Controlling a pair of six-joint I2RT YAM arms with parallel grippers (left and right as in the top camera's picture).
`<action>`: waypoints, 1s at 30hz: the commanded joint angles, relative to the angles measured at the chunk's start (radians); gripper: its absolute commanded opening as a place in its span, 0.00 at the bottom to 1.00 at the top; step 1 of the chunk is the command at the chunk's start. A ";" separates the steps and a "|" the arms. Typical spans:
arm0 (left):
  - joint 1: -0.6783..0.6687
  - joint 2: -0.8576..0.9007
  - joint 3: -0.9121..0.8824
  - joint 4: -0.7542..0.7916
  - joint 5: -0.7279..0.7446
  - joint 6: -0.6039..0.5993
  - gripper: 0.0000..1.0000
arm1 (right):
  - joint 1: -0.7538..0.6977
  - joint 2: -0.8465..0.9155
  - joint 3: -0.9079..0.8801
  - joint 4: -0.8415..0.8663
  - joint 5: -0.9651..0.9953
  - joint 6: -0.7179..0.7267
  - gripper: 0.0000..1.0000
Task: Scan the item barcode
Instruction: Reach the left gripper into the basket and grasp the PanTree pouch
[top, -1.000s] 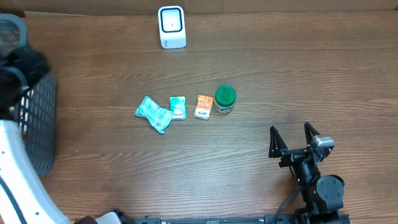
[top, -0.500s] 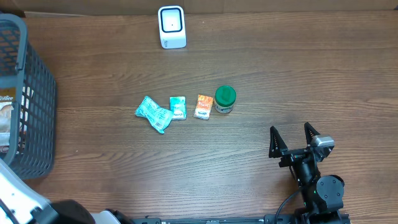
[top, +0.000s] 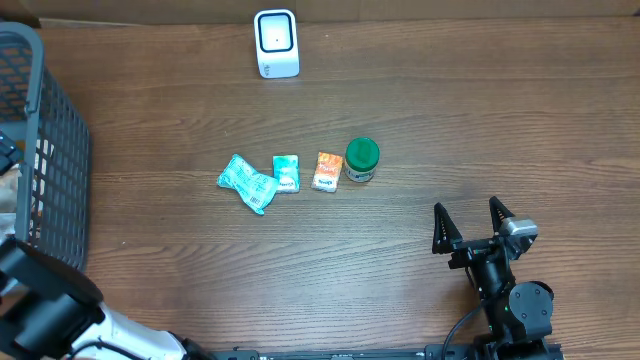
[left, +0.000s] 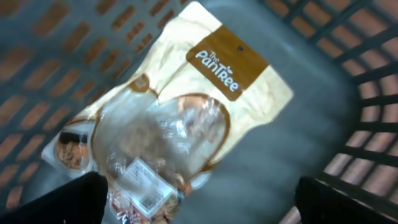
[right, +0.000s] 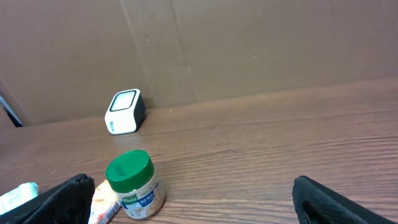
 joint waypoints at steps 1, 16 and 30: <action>-0.004 0.066 -0.005 0.055 -0.084 0.149 1.00 | -0.002 -0.009 -0.010 0.006 0.005 -0.007 1.00; 0.005 0.276 -0.005 0.134 -0.111 0.273 1.00 | -0.002 -0.009 -0.010 0.006 0.005 -0.007 1.00; 0.003 0.320 -0.004 0.109 -0.099 0.268 0.25 | -0.002 -0.009 -0.010 0.006 0.005 -0.007 1.00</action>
